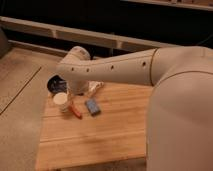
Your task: Place the pepper in the ceramic cup
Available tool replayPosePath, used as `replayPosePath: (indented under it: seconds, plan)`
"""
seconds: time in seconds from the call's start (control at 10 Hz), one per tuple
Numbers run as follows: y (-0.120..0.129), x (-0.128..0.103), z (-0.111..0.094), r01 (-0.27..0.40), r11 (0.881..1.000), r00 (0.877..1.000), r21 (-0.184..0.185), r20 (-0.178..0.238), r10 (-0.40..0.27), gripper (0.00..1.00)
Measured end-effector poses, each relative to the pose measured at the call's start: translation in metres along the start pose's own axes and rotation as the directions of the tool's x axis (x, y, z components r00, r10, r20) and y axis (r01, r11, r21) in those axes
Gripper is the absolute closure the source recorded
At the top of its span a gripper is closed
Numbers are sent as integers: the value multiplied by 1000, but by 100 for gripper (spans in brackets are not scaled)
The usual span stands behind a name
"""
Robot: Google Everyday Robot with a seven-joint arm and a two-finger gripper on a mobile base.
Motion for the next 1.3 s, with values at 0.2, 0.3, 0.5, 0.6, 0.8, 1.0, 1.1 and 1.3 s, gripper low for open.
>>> replayPosePath:
  seconds: [0.2, 0.3, 0.5, 0.6, 0.8, 1.0, 1.1, 1.3]
  plan:
    - [0, 0, 0, 2, 1000, 1000, 1, -1, -2, 35]
    - [0, 0, 1, 8, 1000, 1000, 4, -2, -8, 35]
    - [-6, -9, 7, 32, 999, 999, 32, -13, -32, 35]
    - [-8, -14, 12, 38, 999, 999, 39, -26, -37, 35]
    - [-18, -15, 31, 29, 999, 996, 46, -89, -25, 35]
    - [-17, -8, 63, 18, 1000, 983, 17, -182, -15, 35]
    - [-7, 1, 83, 34, 999, 968, -7, -249, -35, 35]
    - [7, 17, 106, 88, 996, 932, -33, -350, -94, 35]
